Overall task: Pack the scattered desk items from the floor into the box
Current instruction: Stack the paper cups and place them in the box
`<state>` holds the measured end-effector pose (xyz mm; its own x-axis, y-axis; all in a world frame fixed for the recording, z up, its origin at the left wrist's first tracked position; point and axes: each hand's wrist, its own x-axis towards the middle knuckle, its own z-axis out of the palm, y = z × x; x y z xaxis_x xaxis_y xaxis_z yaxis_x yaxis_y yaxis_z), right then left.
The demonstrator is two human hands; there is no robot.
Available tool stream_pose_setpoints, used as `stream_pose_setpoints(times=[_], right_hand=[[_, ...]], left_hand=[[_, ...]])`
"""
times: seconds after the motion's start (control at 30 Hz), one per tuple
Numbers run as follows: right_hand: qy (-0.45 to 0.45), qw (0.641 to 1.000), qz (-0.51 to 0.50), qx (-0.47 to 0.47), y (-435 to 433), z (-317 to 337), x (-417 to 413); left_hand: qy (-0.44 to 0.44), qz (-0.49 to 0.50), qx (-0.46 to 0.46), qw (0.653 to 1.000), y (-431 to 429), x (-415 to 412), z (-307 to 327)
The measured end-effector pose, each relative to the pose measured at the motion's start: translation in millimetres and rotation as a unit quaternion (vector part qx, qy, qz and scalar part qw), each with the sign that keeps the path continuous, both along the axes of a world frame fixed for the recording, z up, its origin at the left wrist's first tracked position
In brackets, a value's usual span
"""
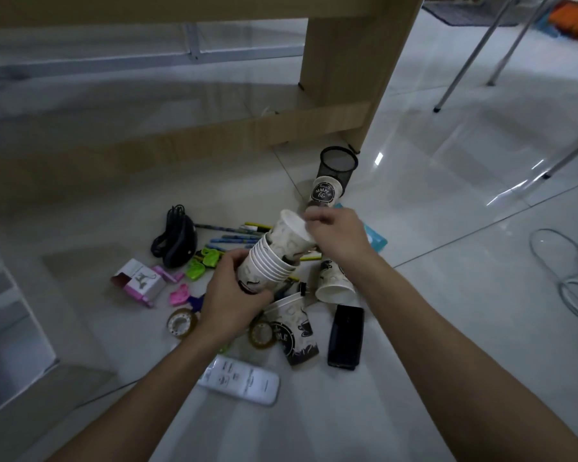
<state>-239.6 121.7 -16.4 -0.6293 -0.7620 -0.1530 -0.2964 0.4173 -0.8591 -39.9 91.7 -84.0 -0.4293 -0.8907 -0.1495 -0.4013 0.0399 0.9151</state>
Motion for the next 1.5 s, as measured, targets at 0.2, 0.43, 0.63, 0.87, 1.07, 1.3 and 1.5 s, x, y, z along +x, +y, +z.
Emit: stream_pose_setpoints(times=[0.2,0.43,0.63,0.87,1.07,1.3,1.5], right_hand=[[0.023,0.999,0.025,0.009,21.6,-14.9,14.4],[0.211,0.865,0.389,0.236,39.4,-29.0,36.2],[0.027,0.957,0.266,0.115,38.2,1.8,3.3],[-0.011,0.995,-0.003,-0.098,21.9,14.4,-10.3],[-0.004,0.993,0.102,-0.065,34.3,-4.6,2.0],[0.051,0.977,0.208,-0.005,54.1,-2.5,-8.7],[0.076,0.984,0.153,0.042,67.1,-20.0,-18.1]], left_hand=[[-0.011,0.059,0.02,0.998,-3.7,5.1,0.5],[-0.058,0.106,0.024,0.992,-10.0,-1.6,1.5],[-0.068,0.101,0.028,0.992,-9.8,0.0,4.7],[-0.071,0.019,-0.011,0.997,2.2,-5.2,7.5],[-0.053,0.018,0.025,0.998,2.2,-14.2,10.4],[-0.073,-0.067,-0.056,0.993,14.5,-23.7,15.4],[-0.052,-0.079,-0.027,0.995,14.8,-29.0,19.7]])
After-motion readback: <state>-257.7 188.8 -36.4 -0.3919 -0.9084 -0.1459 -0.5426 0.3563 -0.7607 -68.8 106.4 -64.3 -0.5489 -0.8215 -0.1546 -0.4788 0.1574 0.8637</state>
